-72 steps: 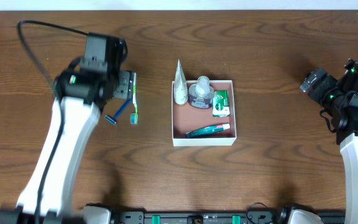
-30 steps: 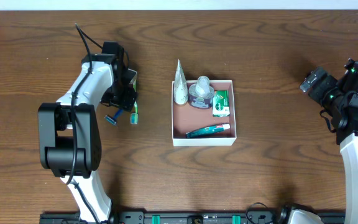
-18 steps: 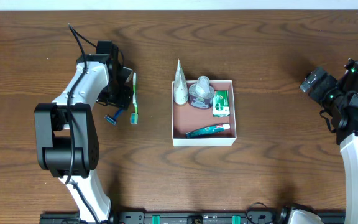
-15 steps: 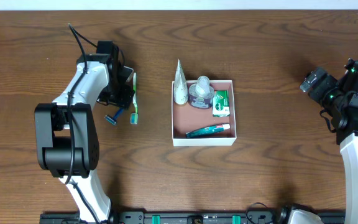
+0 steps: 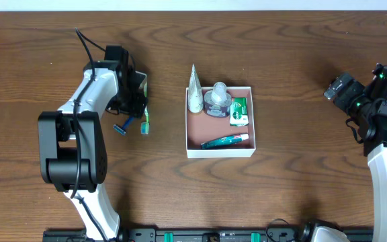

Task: Pack container
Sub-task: 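Move the left gripper down over the blue razor and grasp it, then carry the blue razor into the box and release it at the front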

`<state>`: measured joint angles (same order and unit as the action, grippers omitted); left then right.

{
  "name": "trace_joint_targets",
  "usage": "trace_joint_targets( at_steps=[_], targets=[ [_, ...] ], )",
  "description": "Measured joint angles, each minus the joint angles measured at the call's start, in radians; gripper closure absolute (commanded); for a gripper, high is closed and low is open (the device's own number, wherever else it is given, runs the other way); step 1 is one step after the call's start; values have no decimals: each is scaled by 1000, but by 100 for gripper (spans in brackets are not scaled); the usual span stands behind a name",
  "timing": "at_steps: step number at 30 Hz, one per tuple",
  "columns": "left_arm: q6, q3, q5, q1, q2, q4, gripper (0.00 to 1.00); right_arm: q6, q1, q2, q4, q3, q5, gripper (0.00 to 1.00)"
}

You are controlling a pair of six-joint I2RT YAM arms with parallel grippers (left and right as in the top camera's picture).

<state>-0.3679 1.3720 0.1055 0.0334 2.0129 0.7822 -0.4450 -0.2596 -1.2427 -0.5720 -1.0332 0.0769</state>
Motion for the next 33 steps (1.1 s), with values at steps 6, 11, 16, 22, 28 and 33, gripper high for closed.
trace_joint_targets(
  at_steps=[6,11,16,22,28,33],
  targets=[
    [-12,-50,-9,0,0,-33,29,0,0,0,0,0,0,1],
    [-19,-52,-16,0,0,-62,56,0,0,0,0,0,0,1],
    [-26,-74,-15,0,-10,-82,74,0,0,0,0,0,0,1],
    [-19,-130,-10,0,-44,-122,88,0,0,0,0,0,0,1],
    [6,-138,-8,0,-51,-122,94,0,0,0,0,0,0,1],
    [44,-138,-8,0,-52,-120,94,0,0,0,0,0,0,1]
  ],
)
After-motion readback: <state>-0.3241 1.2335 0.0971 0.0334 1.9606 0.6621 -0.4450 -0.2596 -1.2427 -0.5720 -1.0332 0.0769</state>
